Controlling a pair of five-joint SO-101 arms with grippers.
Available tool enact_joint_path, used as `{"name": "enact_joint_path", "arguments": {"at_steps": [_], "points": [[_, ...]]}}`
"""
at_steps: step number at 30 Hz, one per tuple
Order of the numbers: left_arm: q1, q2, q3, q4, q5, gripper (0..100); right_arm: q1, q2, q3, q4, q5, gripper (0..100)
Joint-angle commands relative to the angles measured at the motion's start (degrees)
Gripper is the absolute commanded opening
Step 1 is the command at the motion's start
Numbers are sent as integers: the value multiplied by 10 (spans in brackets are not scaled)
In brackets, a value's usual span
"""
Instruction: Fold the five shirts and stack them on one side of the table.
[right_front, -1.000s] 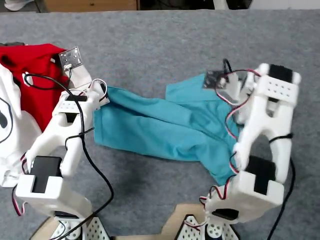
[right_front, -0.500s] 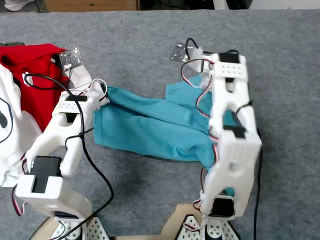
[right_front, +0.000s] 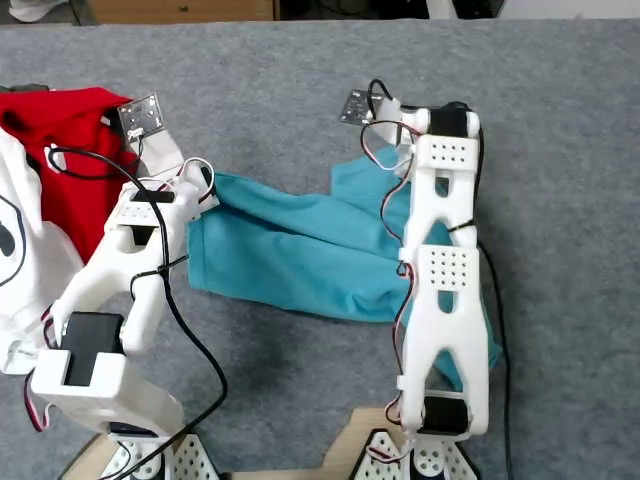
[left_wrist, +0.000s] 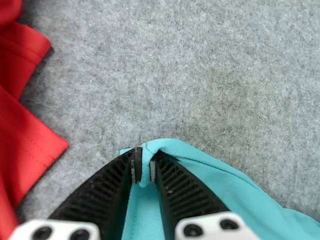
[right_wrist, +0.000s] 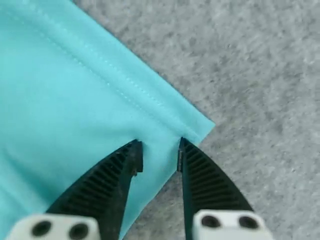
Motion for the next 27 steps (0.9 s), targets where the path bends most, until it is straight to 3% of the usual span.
{"name": "enact_joint_path", "arguments": {"at_steps": [1,3,8,15,27], "points": [[4,-6,-13,-6,-4,19,2,-15,18,1,18,72],[4,-6,-13,-6,-4,19,2,-21,22,1,19,7],[4,-6,-14,-6,-4,19,9,-26,20,6,13,4],[4,-6,-14,-6,-4,19,26,-59,-31,29,-54,4],[4,-10,-16,-6,-4,19,24,-238,-31,40,-270,4]]}}
